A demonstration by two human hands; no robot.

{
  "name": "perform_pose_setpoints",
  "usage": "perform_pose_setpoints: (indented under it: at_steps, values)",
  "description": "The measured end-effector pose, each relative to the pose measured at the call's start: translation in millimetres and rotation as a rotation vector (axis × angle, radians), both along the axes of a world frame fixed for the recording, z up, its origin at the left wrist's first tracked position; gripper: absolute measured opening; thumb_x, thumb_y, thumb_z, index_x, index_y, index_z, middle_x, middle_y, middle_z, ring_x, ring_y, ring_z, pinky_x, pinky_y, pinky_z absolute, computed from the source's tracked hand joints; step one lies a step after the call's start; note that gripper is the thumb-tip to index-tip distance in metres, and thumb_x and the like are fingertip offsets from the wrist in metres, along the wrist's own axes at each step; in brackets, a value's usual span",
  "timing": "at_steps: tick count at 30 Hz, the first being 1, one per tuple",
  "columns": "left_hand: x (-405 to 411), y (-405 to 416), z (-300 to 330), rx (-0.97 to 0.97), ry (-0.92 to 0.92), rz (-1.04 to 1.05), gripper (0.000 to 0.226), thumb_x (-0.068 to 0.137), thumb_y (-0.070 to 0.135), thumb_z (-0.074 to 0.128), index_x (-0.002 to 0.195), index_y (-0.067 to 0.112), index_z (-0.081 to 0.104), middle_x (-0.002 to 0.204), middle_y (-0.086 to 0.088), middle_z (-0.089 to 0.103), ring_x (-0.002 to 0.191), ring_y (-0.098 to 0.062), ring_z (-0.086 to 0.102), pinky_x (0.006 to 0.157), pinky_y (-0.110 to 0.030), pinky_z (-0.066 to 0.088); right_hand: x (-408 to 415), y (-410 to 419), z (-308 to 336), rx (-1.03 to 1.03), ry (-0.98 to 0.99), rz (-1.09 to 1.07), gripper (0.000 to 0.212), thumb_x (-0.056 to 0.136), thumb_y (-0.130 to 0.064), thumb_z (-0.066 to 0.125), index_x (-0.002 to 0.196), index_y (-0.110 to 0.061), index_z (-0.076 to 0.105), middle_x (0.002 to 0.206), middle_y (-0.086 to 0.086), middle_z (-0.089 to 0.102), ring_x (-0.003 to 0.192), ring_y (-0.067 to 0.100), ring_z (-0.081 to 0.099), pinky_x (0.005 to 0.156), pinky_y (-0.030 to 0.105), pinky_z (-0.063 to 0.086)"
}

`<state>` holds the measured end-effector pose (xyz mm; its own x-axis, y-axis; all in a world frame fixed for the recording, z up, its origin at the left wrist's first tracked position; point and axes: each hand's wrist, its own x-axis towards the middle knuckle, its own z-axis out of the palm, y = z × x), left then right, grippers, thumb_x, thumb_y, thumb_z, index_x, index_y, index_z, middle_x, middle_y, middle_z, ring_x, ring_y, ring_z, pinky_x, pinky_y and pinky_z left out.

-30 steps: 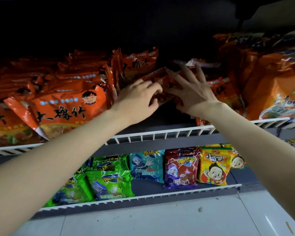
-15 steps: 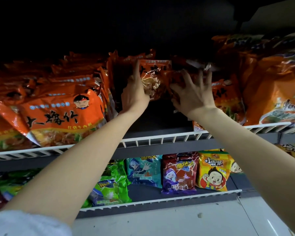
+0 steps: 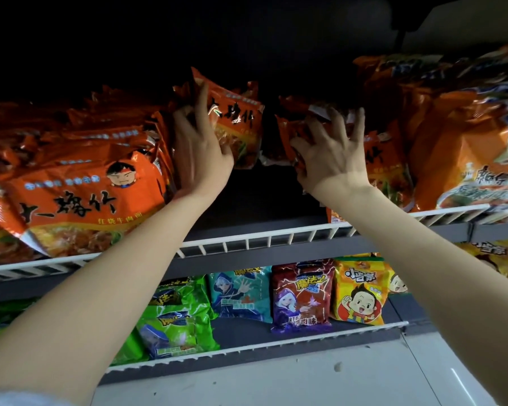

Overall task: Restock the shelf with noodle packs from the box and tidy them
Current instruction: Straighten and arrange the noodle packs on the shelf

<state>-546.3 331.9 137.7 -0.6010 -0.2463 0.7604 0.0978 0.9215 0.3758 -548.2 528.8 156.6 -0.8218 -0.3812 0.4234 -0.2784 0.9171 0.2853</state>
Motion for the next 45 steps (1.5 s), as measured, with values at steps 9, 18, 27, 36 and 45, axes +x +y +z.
perform_pose_setpoints:
  at_steps: [9,18,27,36,45]
  values:
    - [-63,-16,-20,-0.057,-0.246,0.092,0.094,0.085,-0.006,0.055,0.151,0.015,-0.008,0.152,-0.024,0.011,0.137,-0.036,0.028,0.107,-0.047,0.037,-4,-2,-4,0.004,-0.031,0.037,0.048,0.087,-0.044,0.056,0.133,-0.031,0.048,0.153,0.007,0.025,0.142,0.04,0.008,0.111,0.066,-0.003]
    - [-59,-17,-23,-0.556,-0.214,0.316,0.065,0.093,0.005,0.04,0.149,0.006,0.008,0.157,-0.015,0.01,0.144,-0.033,0.013,0.116,-0.045,0.015,-5,-2,-10,-0.148,-0.045,0.109,0.045,0.089,-0.051,0.049,0.124,-0.025,0.06,0.147,0.007,0.036,0.141,0.039,0.012,0.109,0.067,-0.001]
    - [-64,-9,-23,-0.702,-0.545,0.292,0.084,0.094,0.047,0.045,0.149,0.022,-0.014,0.158,-0.011,-0.007,0.145,-0.029,-0.001,0.114,-0.055,0.003,-7,-8,-15,-0.167,-0.035,0.128,0.044,0.088,-0.05,0.051,0.122,-0.023,0.061,0.144,0.01,0.039,0.14,0.039,0.017,0.11,0.067,0.0]
    - [-27,14,17,-0.054,-0.329,-0.04,0.039,0.096,0.036,0.046,0.13,0.017,0.046,0.126,-0.003,0.055,0.116,-0.022,0.05,0.104,-0.043,0.037,19,20,-18,-0.531,0.061,0.209,0.051,0.086,-0.048,0.043,0.123,-0.017,0.059,0.136,0.013,0.049,0.13,0.041,0.036,0.104,0.06,0.032]
    - [-23,81,3,0.456,-0.547,-0.366,0.082,0.083,0.039,0.067,0.146,0.018,0.02,0.137,-0.005,0.048,0.121,-0.024,0.05,0.095,-0.034,0.043,34,36,-29,-0.478,-0.09,0.004,0.087,0.071,-0.077,0.036,0.142,-0.026,0.036,0.155,0.004,0.024,0.138,0.043,0.021,0.104,0.059,0.028]
